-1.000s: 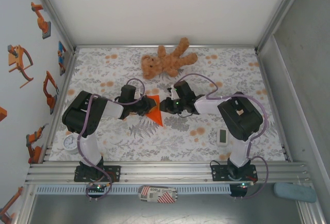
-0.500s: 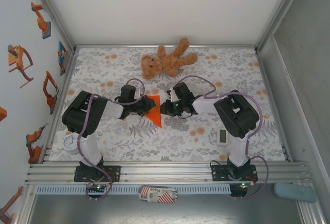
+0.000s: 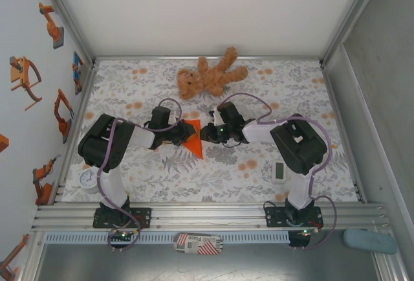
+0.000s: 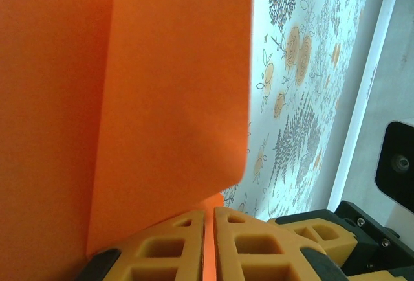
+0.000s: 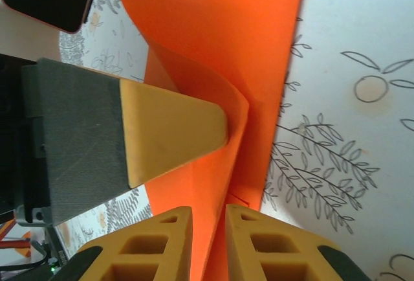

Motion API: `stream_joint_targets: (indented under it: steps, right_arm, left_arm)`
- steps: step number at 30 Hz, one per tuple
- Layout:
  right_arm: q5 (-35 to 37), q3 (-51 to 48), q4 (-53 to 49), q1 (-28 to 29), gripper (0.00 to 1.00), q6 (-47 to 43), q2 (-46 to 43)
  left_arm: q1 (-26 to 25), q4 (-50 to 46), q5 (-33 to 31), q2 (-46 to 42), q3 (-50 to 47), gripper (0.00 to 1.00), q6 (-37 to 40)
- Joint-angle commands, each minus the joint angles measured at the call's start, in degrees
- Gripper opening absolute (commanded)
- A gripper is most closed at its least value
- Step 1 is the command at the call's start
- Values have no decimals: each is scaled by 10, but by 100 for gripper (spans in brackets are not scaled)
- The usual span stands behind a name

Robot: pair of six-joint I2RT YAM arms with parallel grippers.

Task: Fold a paper plane with a square sheet of paper (pick it up from the middle)
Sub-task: Fourth fold the wing at the center of the table.

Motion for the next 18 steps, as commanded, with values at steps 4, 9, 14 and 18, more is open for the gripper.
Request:
stream_joint_targets:
  steps: [4,9,14,18]
  right_arm:
    - [-26,10,15,-1,20,8,24]
    - [-32,11,13,-1,20,7,31]
    - [-40,17,12,0,17,9,41]
    - [-35,17,7,0,13,10,45]
  left_arm:
    - [0,-3,3,7,-1,13,8]
    - [0,1,3,7,0,13,5]
    - [0,1,4,7,1,13,4]
    - [0,1,4,4,3,13,3]
